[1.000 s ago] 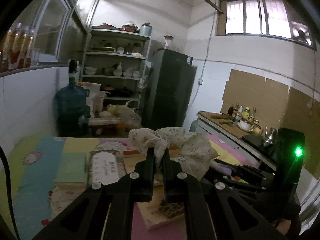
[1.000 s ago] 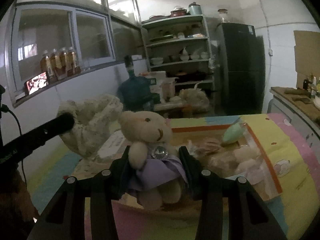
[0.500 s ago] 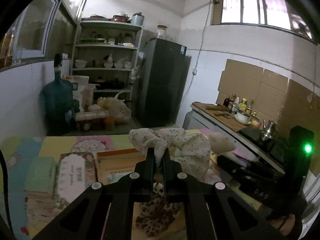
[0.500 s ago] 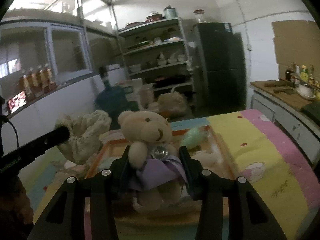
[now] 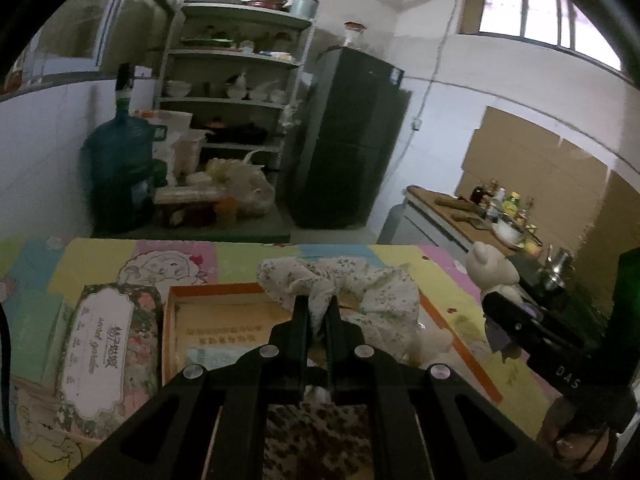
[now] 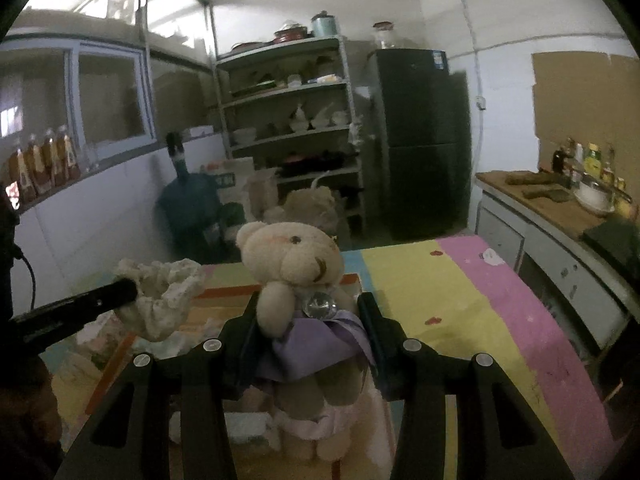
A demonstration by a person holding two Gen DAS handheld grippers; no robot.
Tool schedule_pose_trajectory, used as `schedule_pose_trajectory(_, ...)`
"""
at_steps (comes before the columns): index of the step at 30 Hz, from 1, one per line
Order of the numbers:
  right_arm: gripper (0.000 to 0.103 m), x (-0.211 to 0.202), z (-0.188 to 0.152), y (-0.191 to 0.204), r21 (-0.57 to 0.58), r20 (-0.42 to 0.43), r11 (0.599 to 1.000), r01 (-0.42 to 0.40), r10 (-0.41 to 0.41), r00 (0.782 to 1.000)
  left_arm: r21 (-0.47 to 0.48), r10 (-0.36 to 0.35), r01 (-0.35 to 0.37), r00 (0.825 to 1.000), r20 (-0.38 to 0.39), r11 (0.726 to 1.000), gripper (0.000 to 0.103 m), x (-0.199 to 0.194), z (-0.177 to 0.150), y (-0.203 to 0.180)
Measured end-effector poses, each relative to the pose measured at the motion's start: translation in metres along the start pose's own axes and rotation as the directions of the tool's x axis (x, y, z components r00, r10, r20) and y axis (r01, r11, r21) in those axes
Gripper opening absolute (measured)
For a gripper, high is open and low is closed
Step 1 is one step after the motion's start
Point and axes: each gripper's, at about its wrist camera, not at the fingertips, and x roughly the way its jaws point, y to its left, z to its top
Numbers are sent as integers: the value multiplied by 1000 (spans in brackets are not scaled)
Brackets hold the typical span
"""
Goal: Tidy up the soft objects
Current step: 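Carry the lace cloth with left tool while right tool carries the bear over the lid, then open left tool to drop the lace cloth in the lid while right tool releases the bear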
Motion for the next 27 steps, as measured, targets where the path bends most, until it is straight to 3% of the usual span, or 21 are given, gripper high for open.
schedule_pose_trajectory(6,47,37,8,13,-33,-79,998,-48,45,996,-54,24,-27,998,-55,998,7,24,-1,14)
schedule_pose_trajectory(13,47,68,4,18,-46,-164,997,-66,58,985,-49,57,-65,987,-151,997,8,50,-8,21)
schedule_pose_trajectory(19,47,90,-3,15,-32,-242,996,-81,71,968,-52,58,-68,983,-175,996,9,61,-12,25)
schedule_pose_trajectory(24,49,94,-3,13,-28,-249,996,-90,80,965,-71,47,-62,981,-186,996,10,66,-13,28)
schedule_pose_trajectory(27,51,99,-5,13,-18,-255,994,-108,100,962,-78,55,-72,978,-200,994,17,69,-13,30)
